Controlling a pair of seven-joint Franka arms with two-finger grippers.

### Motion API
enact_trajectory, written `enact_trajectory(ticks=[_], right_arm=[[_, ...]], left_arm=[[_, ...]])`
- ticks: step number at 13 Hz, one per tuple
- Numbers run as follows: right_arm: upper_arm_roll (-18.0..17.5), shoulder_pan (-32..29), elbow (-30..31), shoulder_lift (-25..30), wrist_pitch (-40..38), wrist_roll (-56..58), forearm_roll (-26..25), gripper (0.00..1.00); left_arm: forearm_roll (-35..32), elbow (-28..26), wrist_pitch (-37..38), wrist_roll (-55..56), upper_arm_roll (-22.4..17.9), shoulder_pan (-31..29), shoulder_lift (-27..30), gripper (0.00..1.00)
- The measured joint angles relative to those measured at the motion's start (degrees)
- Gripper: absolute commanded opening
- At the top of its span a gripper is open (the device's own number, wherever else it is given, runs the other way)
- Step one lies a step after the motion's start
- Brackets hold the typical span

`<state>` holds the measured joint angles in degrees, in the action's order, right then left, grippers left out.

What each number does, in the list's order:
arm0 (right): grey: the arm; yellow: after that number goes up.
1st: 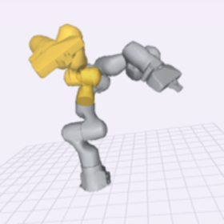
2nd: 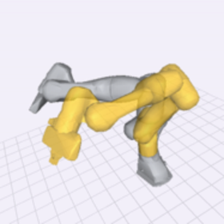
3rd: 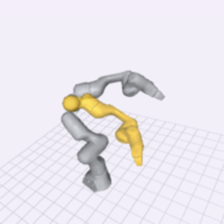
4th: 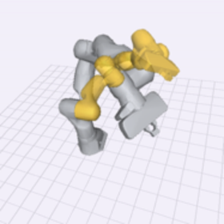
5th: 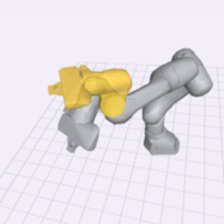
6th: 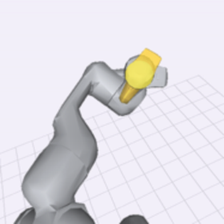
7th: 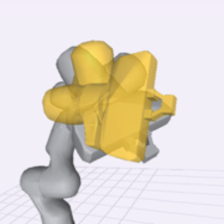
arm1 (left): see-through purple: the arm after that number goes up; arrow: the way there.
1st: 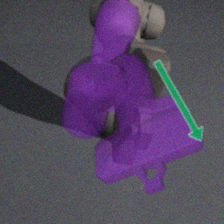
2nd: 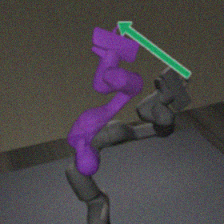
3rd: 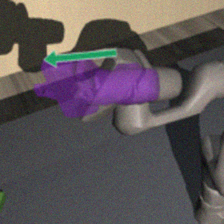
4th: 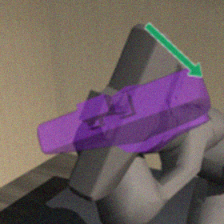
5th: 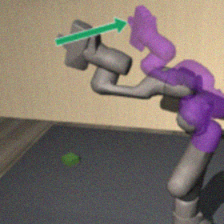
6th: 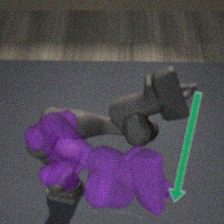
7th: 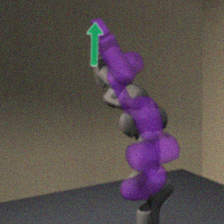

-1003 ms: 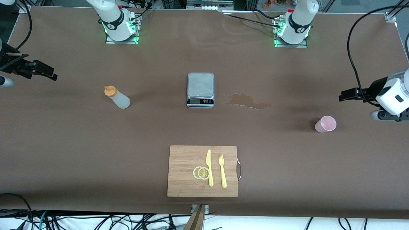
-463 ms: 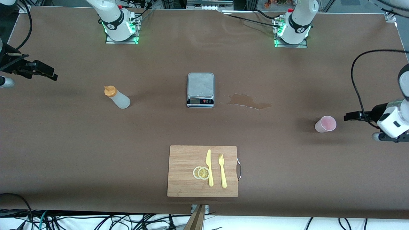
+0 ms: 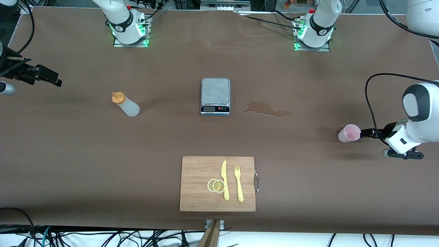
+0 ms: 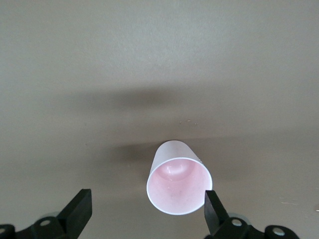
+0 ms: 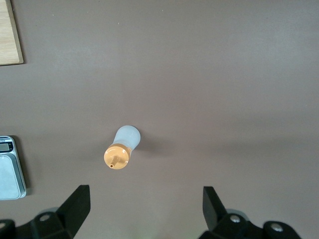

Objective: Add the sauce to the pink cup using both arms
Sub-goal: 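Move the left gripper down to the pink cup and grasp it, then lift the pink cup with the left gripper and carry it to the scale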

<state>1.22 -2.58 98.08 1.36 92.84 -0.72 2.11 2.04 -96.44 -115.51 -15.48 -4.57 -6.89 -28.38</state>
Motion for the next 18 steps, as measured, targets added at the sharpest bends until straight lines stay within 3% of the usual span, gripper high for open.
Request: enact_trajectory(ticks=[11,13,16,18], right_arm=[[-0.39,0.61,0.0,-0.01,0.0,0.0,0.01,1.0],[-0.42,0.62,0.0,-0.01,0.0,0.0,0.01,1.0],[-0.42,0.62,0.0,-0.01,0.0,0.0,0.01,1.0],[-0.42,0.62,0.0,-0.01,0.0,0.0,0.01,1.0]], left_arm=[[-0.01,-12.19,-15.52,-4.85,-1.35,-0.29,0.22,0.95],[-0.01,-13.73,-17.22,-4.92,-1.35,-0.29,0.26,0.8],[-0.01,-14.33,-17.54,-4.93,-1.35,-0.29,0.37,0.35],[0.02,-14.34,-17.54,-4.89,-1.35,-0.25,0.46,0.14]])
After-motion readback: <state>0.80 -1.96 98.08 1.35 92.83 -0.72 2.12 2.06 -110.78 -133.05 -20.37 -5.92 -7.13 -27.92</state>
